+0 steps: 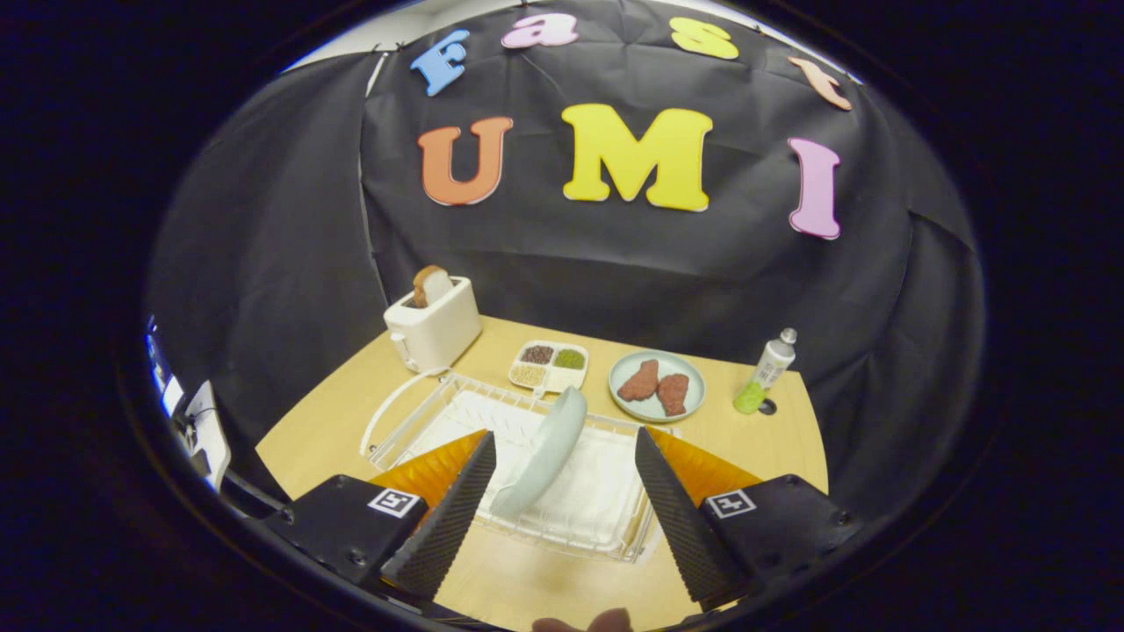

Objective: Take the plate from the dish rack, then take the spoon from the basket and place it into the plate.

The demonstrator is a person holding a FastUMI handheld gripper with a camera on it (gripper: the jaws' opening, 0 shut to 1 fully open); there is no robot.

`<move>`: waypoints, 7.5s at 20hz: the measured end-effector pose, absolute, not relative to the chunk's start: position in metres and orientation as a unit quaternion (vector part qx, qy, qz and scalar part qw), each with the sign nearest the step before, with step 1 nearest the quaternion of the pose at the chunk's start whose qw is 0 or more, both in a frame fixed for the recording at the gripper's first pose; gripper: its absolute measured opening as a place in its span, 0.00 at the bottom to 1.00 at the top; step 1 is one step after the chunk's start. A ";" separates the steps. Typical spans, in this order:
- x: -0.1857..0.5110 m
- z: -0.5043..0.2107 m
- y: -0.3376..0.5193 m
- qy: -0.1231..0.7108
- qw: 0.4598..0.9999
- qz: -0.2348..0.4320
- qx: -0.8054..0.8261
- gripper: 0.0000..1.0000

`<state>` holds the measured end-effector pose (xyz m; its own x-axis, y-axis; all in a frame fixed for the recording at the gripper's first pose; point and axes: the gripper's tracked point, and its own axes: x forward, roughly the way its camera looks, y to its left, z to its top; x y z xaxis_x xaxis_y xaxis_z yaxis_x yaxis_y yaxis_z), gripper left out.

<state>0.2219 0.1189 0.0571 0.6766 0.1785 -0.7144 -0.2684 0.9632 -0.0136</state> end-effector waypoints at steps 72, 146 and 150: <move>0.064 -0.179 0.069 0.553 0.782 0.101 0.270 0.36; 0.153 0.062 -0.043 0.041 0.997 0.068 0.018 0.15; 0.119 0.074 0.002 0.036 0.991 0.128 0.015 0.15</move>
<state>0.1187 0.0017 0.0744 0.9644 0.2555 -0.0679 -0.2533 0.9666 0.0393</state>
